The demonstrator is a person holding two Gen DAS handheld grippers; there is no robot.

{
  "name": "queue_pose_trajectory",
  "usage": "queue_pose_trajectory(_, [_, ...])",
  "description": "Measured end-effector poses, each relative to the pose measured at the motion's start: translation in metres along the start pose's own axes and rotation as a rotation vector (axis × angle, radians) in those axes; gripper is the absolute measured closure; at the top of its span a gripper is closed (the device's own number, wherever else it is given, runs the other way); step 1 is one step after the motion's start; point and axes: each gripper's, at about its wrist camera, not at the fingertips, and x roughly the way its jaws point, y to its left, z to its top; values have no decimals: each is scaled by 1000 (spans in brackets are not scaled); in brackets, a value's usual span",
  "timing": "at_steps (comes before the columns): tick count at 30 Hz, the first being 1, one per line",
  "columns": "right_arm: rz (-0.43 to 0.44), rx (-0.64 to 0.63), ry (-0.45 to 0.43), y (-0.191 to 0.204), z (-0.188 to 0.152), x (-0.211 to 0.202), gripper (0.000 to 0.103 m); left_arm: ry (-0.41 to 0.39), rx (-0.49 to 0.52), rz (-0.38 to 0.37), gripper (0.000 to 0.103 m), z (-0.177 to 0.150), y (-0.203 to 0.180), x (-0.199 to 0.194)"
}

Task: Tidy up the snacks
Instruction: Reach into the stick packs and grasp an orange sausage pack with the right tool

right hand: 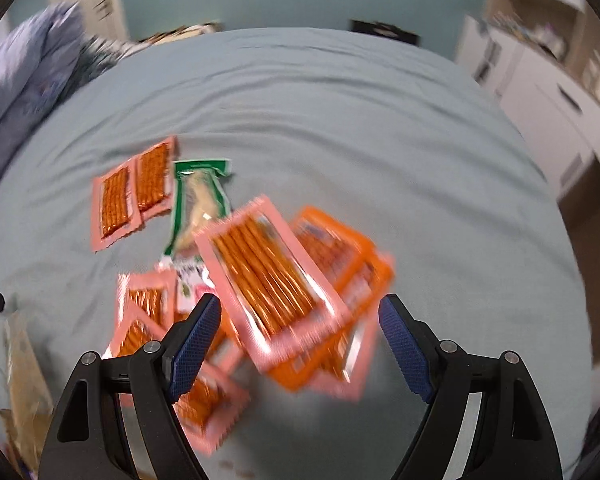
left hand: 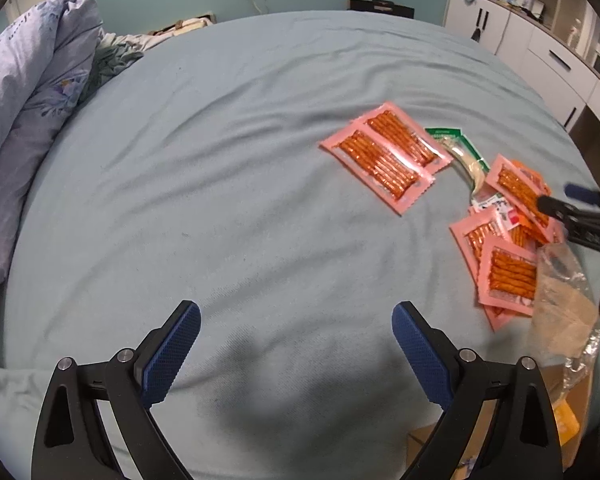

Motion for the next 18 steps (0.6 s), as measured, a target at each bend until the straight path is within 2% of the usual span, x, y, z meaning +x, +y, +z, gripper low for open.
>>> queue_pose_trajectory(3, [-21, -78, 53, 16, 13, 31, 22, 10, 16, 16, 5, 0, -1, 8])
queue_pose_trajectory(5, [1, -88, 117, 24, 17, 55, 22, 11, 30, 26, 5, 1, -3, 13])
queue_pose_trajectory(8, [-15, -112, 101, 35, 22, 65, 23, 14, 43, 28, 5, 7, -6, 22])
queue_pose_trajectory(10, [-4, -113, 95, 38, 23, 66, 47, 16, 44, 5, 5, 18, -11, 27])
queue_pose_trajectory(14, [31, -86, 129, 30, 25, 66, 60, 22, 52, -95, 5, 50, -31, 43])
queue_pose_trajectory(15, [52, -60, 136, 25, 26, 65, 67, 20, 49, -111, 5, 60, -37, 50])
queue_pose_trajectory(16, [86, -19, 143, 17, 28, 61, 89, 24, 52, -124, 5, 69, -45, 58])
queue_pose_trajectory(18, [148, 67, 169, 1, 33, 54, 99, 44, 83, -123, 5, 83, -61, 76])
